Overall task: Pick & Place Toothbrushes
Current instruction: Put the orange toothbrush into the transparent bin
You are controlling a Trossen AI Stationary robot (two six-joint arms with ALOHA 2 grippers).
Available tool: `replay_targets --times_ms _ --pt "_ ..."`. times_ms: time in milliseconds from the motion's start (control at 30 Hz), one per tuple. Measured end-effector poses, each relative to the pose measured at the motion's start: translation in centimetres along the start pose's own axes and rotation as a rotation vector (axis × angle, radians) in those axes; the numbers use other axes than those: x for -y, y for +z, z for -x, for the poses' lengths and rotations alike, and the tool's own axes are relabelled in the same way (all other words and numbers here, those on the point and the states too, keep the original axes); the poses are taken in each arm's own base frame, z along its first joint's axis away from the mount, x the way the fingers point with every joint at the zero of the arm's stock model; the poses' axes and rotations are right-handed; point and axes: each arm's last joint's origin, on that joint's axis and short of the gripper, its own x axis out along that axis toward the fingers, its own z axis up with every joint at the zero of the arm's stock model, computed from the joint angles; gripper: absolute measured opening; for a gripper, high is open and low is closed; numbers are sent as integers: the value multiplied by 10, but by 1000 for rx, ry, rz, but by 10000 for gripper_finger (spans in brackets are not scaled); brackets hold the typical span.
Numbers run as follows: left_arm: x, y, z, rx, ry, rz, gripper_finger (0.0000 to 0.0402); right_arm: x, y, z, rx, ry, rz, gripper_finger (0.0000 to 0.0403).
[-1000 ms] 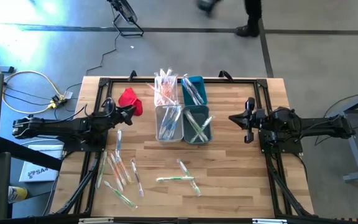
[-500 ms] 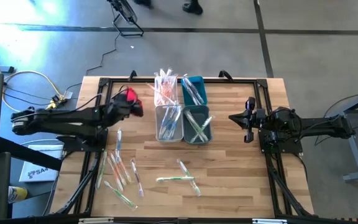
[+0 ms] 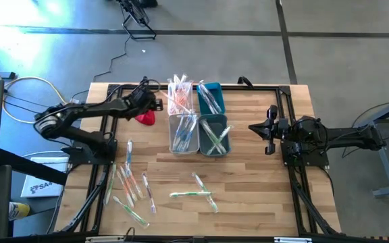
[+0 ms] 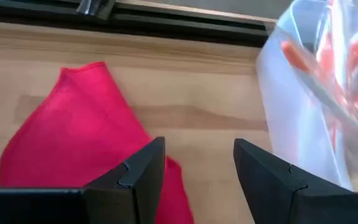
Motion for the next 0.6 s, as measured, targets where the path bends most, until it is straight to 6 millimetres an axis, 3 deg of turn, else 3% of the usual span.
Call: replay_targets --times_ms 300,600 --pt "18 30 -39 -5 18 -3 188 0 0 0 0 0 1 7" --pt "25 39 -62 36 10 40 188 0 -2 0 -19 2 6 7"
